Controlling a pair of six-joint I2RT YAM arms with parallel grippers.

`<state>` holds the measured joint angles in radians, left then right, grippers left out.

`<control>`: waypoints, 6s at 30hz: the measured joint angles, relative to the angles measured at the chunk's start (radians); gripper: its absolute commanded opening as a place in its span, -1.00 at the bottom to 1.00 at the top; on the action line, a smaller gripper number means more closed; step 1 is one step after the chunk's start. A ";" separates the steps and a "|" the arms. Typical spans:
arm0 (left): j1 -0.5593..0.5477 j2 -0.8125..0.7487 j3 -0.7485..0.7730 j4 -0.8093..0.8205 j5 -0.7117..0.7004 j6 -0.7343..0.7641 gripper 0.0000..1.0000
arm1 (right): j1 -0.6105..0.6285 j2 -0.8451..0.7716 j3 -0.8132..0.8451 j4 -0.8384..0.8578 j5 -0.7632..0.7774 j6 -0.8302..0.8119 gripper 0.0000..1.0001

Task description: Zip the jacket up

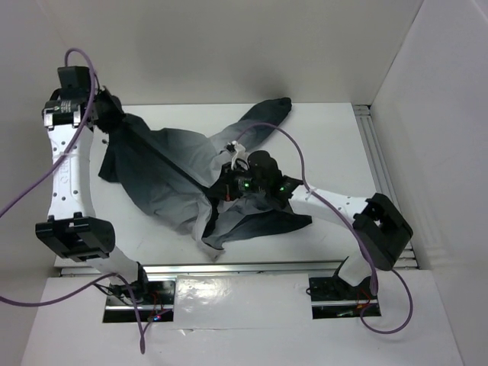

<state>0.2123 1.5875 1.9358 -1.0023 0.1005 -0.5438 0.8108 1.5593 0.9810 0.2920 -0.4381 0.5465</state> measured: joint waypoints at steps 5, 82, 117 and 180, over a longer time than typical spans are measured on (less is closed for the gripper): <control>-0.135 0.058 0.035 0.157 -0.023 0.022 -1.00 | 0.001 -0.005 0.016 -0.285 -0.012 -0.095 0.39; -0.495 -0.161 -0.302 0.570 -0.250 -0.082 -0.52 | -0.375 0.079 1.109 -0.718 0.089 -0.099 -1.00; -0.881 -0.177 -0.773 0.970 0.226 -0.380 0.06 | -0.330 -0.160 0.286 -0.479 0.297 0.060 -1.00; -0.802 -0.075 -0.697 1.069 0.206 -0.528 -1.00 | -0.306 -0.161 0.286 -0.479 0.354 0.055 -1.00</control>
<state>-0.5896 1.5127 1.2388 0.0662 0.3069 -1.0714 0.5049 1.3987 1.2675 -0.1871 -0.0841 0.6010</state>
